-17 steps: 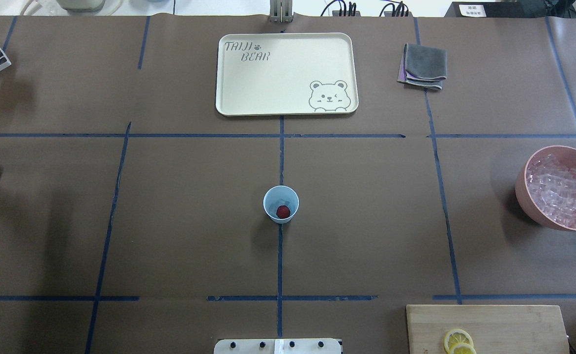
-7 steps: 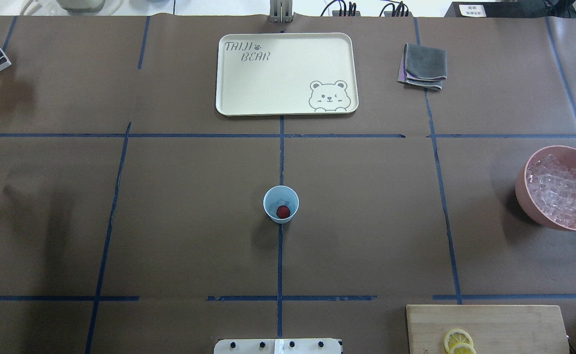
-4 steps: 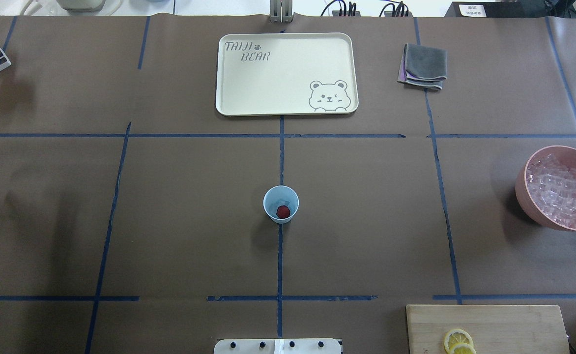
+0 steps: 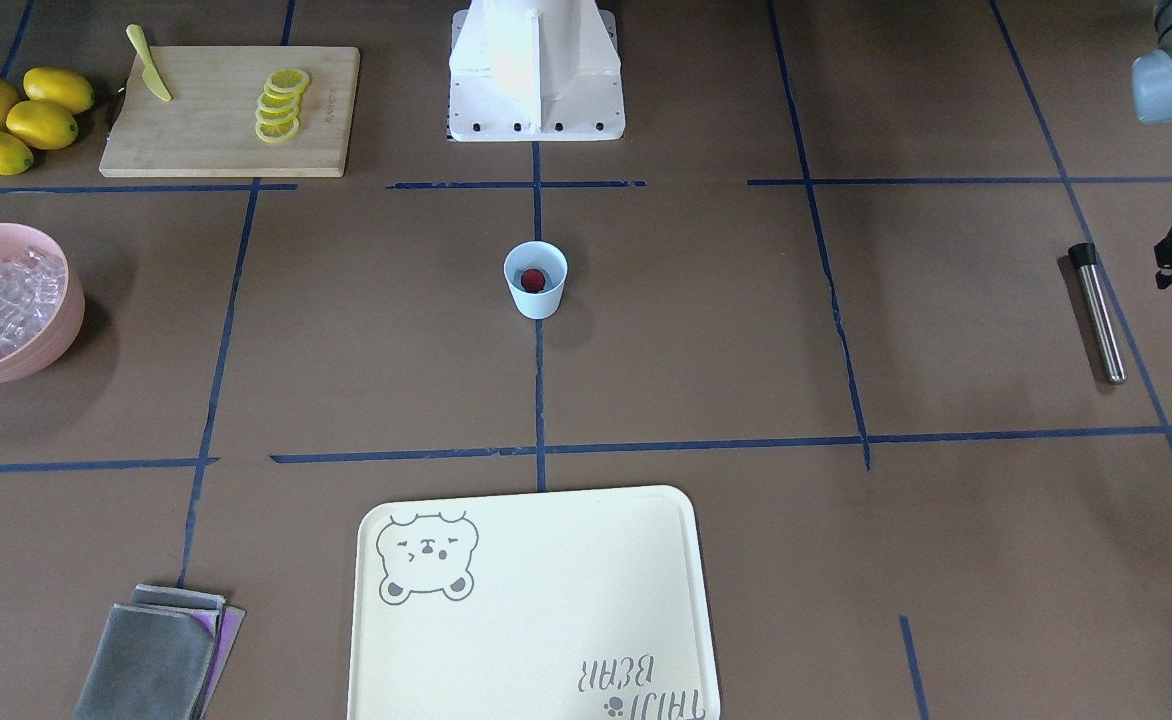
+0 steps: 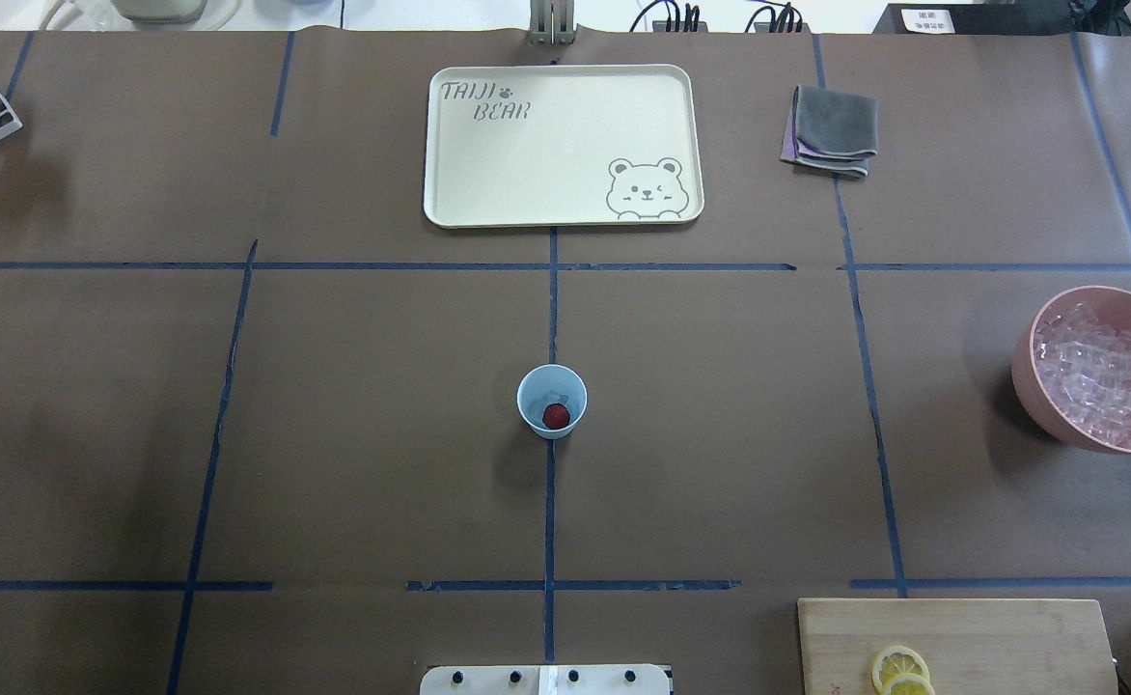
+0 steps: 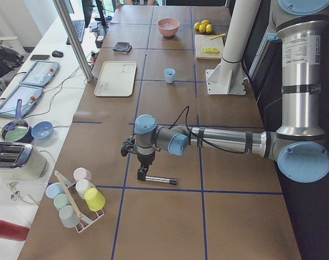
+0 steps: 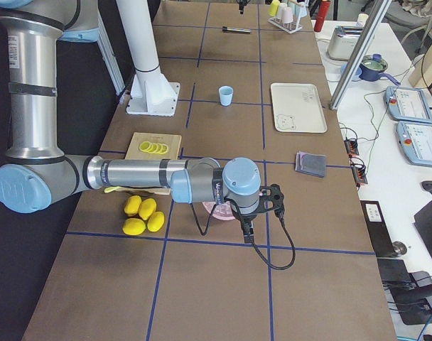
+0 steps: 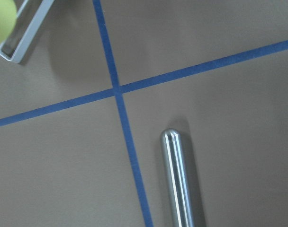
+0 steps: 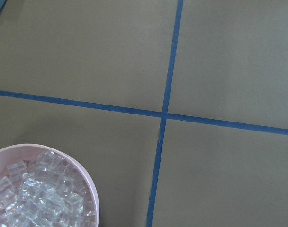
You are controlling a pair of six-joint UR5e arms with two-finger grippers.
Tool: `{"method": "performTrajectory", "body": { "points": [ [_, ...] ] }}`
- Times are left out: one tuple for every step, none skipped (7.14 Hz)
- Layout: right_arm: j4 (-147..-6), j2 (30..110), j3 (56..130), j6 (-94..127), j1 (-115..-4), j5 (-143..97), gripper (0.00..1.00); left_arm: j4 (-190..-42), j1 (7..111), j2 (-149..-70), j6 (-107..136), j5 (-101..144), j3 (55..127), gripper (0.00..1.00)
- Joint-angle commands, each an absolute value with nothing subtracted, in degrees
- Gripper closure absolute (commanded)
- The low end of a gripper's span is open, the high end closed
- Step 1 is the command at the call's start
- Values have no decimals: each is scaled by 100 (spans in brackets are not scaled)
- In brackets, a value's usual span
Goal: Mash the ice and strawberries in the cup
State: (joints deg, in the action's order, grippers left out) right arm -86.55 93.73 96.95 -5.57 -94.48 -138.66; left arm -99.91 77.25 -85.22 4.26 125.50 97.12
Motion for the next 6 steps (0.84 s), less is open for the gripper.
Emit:
{"method": "performTrajectory", "body": {
  "points": [
    [-8692,9395,9625,-554,-9448,-13878,1,-9118,8557,-8569,-236,13338,9694,0],
    [-8701,9396,9607,-554,-9448,-13895,1,-8845,8795,-8569,-237,13655,9694,0],
    [-8701,9413,9589,-545,-9448,-13904,1,-8563,8815,-8613,-176,13789,9712,0],
    [-8666,9457,9537,-554,-9448,-13878,1,-8421,8833,-8665,-141,13781,9677,0],
    [-8649,9457,9406,-562,-9448,-13887,1,-8437,8850,-8666,86,13764,9668,0],
    [-8648,9448,9378,-571,-9448,-13887,1,-8446,8964,-8666,88,13755,9616,0]
  ]
}}
